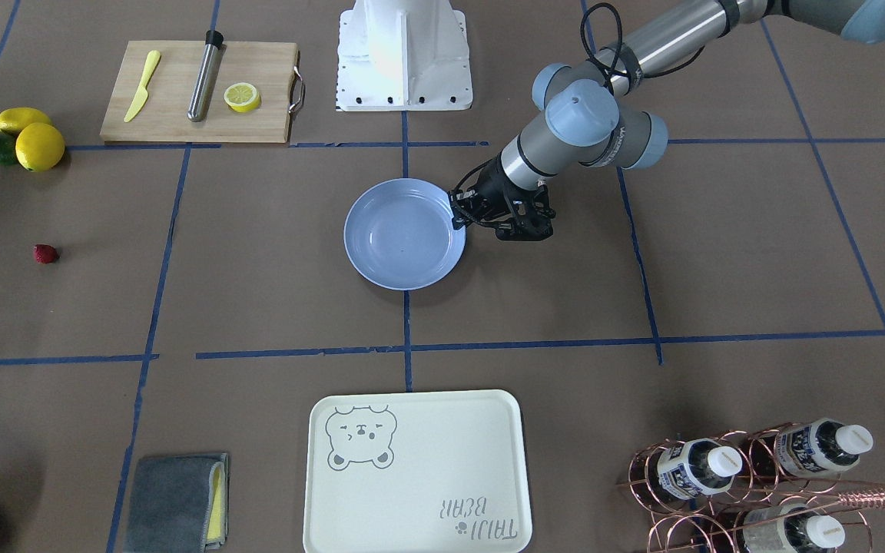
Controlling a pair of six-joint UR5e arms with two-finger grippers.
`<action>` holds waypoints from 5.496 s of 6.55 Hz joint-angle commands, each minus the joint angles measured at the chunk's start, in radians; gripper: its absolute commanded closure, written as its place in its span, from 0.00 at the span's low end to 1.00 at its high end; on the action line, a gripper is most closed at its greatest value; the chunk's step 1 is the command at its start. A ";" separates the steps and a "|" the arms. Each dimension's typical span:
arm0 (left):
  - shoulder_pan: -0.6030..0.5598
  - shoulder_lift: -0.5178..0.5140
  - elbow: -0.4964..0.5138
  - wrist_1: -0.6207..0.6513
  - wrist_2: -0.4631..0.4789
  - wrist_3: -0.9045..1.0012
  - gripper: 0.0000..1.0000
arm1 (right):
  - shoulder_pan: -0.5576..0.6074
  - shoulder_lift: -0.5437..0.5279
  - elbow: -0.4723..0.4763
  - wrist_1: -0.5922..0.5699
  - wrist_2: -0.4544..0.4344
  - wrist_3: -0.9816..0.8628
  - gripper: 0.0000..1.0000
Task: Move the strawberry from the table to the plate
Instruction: 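Slide the light blue plate with the left gripper toward the table center, then grasp the red strawberry with the right gripper while the left holds the plate, then carry the strawberry over the plate while the left gripper releases and withdraws, then lower the strawberry onto the plate and open the right gripper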
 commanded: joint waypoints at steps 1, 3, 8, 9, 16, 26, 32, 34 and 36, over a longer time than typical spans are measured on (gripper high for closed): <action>0.011 -0.001 0.004 -0.003 0.018 0.001 1.00 | -0.003 0.000 0.000 0.018 0.002 0.000 0.00; 0.018 0.007 0.006 -0.043 0.030 0.001 0.72 | -0.023 0.000 -0.003 0.017 -0.006 0.006 0.00; 0.018 0.007 -0.003 -0.045 0.044 0.004 0.56 | -0.237 -0.002 -0.021 0.110 -0.174 0.293 0.00; 0.015 0.008 -0.008 -0.041 0.044 0.002 0.56 | -0.334 -0.002 -0.077 0.256 -0.254 0.443 0.00; 0.015 0.010 -0.010 -0.040 0.046 0.001 0.53 | -0.505 0.035 -0.208 0.468 -0.462 0.658 0.27; -0.276 0.428 -0.376 -0.031 0.037 0.374 0.52 | -0.823 0.690 -0.087 -0.037 -0.561 1.154 1.00; -0.525 0.671 -0.416 -0.034 -0.078 0.811 0.45 | -0.943 0.967 -0.412 -0.049 -0.690 1.313 1.00; -0.524 0.670 -0.415 -0.034 -0.078 0.811 0.44 | -0.944 0.966 -0.415 -0.061 -0.690 1.307 1.00; -0.522 0.668 -0.411 -0.034 -0.077 0.811 0.43 | -0.942 0.968 -0.415 -0.068 -0.704 1.302 1.00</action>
